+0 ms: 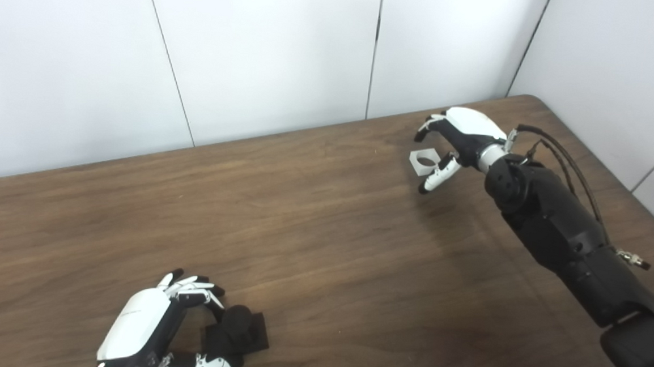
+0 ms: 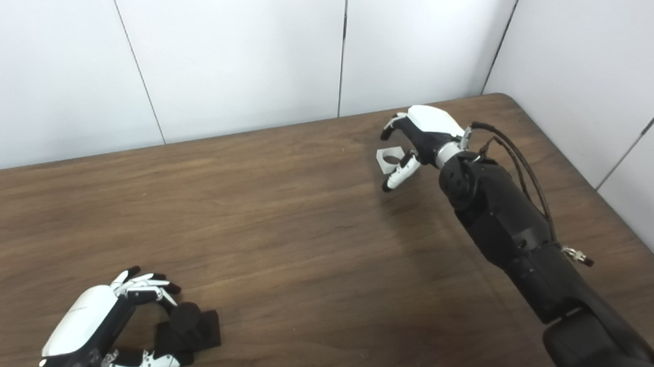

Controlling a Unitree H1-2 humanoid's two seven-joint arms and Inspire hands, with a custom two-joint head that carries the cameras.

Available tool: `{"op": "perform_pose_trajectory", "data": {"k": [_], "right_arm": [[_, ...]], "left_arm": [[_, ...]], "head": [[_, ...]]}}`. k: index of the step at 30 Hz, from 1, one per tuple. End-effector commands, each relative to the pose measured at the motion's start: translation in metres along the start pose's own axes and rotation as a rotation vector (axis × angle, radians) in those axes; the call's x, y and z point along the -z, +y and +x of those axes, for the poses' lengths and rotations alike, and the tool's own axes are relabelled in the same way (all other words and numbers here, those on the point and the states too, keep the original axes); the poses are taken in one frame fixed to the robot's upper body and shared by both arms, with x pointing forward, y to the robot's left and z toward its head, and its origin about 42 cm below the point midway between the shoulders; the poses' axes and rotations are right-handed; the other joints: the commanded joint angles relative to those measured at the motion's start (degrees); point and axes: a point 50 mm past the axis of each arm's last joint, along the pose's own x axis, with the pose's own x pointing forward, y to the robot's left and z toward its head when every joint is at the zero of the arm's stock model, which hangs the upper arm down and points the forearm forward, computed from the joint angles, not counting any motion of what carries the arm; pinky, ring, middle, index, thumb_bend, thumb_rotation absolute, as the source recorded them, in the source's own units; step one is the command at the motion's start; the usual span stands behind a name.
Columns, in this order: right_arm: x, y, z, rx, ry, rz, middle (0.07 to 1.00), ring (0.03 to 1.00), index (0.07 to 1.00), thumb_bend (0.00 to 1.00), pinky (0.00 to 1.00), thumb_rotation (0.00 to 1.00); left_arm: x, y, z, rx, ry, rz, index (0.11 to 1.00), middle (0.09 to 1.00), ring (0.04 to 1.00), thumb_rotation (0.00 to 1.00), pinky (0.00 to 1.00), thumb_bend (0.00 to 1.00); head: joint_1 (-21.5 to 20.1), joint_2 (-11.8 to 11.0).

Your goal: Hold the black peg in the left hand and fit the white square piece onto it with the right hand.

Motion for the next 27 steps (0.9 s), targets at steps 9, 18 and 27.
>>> {"op": "perform_pose_trajectory", "data": {"k": [9, 18, 27], "right_arm": [[-0.008, -0.057, 0.014, 0.066, -0.007, -0.09, 0.92, 0.986, 0.724, 0.85, 0.98, 0.19], [-0.015, -0.065, 0.026, 0.045, -0.008, -0.151, 0.905, 0.968, 0.713, 0.85, 0.96, 0.2], [-0.018, -0.068, 0.036, 0.001, 0.032, -0.103, 0.88, 0.969, 0.694, 0.84, 0.94, 0.17]], "left_arm": [[0.005, -0.003, -0.007, 0.038, 0.019, 0.004, 0.484, 0.766, 0.858, 0.05, 1.0, 0.52], [0.003, -0.004, -0.006, 0.045, 0.022, 0.007, 0.484, 0.766, 0.862, 0.05, 1.0, 0.52], [0.001, -0.007, -0.007, 0.038, 0.021, 0.004, 0.484, 0.763, 0.858, 0.05, 1.0, 0.52]], "head": [[0.07, 0.4], [0.34, 0.59], [0.94, 0.8]]}}
